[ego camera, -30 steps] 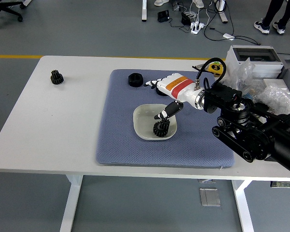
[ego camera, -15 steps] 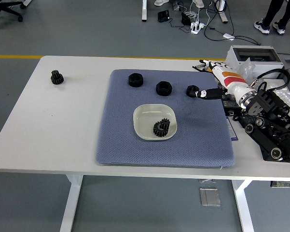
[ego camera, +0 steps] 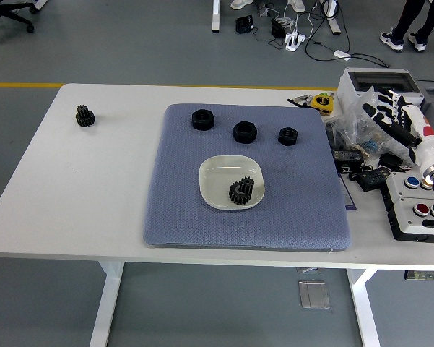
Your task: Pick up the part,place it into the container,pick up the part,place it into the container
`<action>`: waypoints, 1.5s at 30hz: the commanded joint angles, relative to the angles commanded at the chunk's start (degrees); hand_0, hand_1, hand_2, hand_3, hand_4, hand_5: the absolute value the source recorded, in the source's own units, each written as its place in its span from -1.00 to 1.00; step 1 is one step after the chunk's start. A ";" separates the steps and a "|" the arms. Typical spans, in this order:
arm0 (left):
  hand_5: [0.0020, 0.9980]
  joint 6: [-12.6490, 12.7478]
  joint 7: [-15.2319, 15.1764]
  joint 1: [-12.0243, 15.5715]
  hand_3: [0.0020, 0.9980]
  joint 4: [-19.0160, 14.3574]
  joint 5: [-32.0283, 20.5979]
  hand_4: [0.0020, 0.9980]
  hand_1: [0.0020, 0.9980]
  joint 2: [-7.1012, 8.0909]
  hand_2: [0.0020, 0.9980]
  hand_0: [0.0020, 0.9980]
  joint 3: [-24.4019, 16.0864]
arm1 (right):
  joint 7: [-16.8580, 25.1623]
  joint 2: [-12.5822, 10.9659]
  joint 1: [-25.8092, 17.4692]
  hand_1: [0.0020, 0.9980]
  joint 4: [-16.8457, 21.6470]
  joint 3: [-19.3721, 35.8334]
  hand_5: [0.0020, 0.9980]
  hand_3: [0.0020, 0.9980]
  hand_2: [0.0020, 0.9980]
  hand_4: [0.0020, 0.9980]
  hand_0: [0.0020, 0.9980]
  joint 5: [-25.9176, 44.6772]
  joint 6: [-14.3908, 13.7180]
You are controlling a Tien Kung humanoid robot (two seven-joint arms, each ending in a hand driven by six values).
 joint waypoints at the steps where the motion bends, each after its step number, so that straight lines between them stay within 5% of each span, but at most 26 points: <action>1: 0.16 0.01 -0.03 -0.03 0.17 0.01 -0.12 0.36 0.37 -0.06 0.40 0.33 0.03 | -0.08 -0.23 -0.74 0.67 0.15 0.73 0.54 0.81 0.74 1.00 0.79 2.61 0.53; 10: 0.16 -0.03 -0.02 -0.19 0.16 0.03 -0.19 0.35 0.36 -0.35 0.38 0.32 0.17 | 0.51 -0.70 -4.14 0.65 -0.40 4.52 0.52 0.79 0.73 1.00 0.73 23.76 1.97; 17: 0.16 0.04 -0.07 -0.24 0.16 0.06 -0.39 0.35 0.36 -0.54 0.38 0.32 0.20 | 0.82 -0.91 -5.33 0.64 -0.78 5.43 0.58 0.78 0.72 1.00 0.71 25.64 2.32; 29: 0.16 0.02 0.11 -0.25 0.16 0.10 0.21 0.34 0.36 -0.64 0.37 0.31 -0.17 | 0.04 -2.15 -3.65 0.60 -1.40 2.59 0.56 0.75 0.67 1.00 0.66 20.76 1.85; 37: 0.17 0.05 0.36 -0.08 0.16 0.09 0.94 0.34 0.36 -0.60 0.37 0.31 -0.70 | -0.92 -4.17 2.52 0.59 -6.30 -5.38 0.50 0.74 0.64 1.00 0.62 11.72 3.81; 45: 0.18 0.04 0.51 0.12 0.16 0.09 1.72 0.34 0.36 -0.48 0.37 0.31 -1.17 | -1.13 -4.91 5.86 0.56 -5.77 -9.44 0.35 0.67 0.61 1.00 0.58 1.08 4.54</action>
